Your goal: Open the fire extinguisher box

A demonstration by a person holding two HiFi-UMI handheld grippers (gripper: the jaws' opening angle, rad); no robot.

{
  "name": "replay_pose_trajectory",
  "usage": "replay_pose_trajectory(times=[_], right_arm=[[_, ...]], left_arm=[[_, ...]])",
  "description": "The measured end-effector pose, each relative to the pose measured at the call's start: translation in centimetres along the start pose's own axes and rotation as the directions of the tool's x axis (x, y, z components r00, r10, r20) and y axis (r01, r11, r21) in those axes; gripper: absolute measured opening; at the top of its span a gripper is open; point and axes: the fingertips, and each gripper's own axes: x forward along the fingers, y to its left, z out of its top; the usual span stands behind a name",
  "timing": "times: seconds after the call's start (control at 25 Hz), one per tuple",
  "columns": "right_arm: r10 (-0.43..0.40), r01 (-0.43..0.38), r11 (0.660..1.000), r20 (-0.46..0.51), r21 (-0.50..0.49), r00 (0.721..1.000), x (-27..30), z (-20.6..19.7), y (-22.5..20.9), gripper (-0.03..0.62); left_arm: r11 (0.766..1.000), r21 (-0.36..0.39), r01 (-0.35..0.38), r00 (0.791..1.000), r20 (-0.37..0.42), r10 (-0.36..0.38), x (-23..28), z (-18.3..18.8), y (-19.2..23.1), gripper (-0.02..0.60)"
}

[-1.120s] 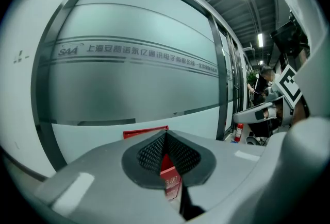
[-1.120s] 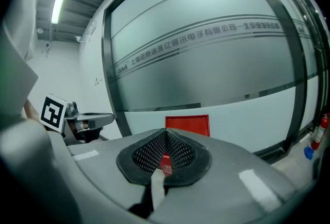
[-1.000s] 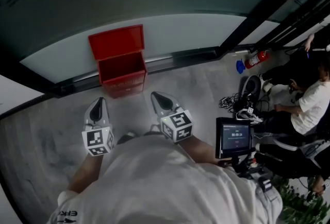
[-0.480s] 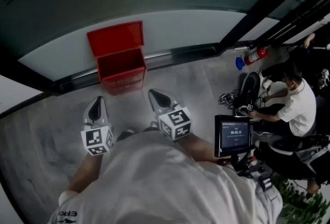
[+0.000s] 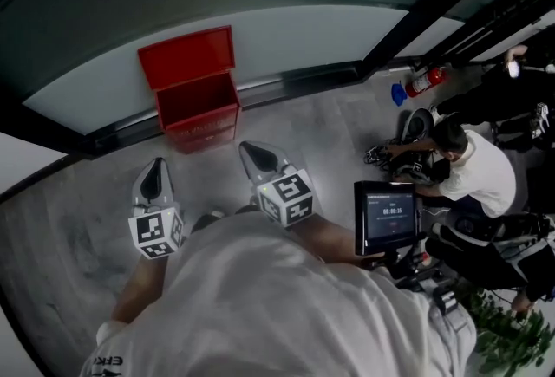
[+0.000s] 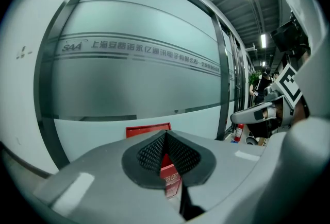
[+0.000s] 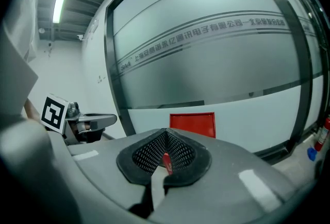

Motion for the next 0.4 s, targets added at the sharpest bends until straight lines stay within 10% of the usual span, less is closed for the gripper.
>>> replay_pose_trajectory(times=[0.4], right_arm=[[0.017,-0.017,1.000,-0.003,-0.016,1.000,1.6,0.1,1.0,0.011]], left_arm=[[1.000,0.006,0.006,1.000,-0.003,-0.006,0.2,0.0,1.2,0.002]])
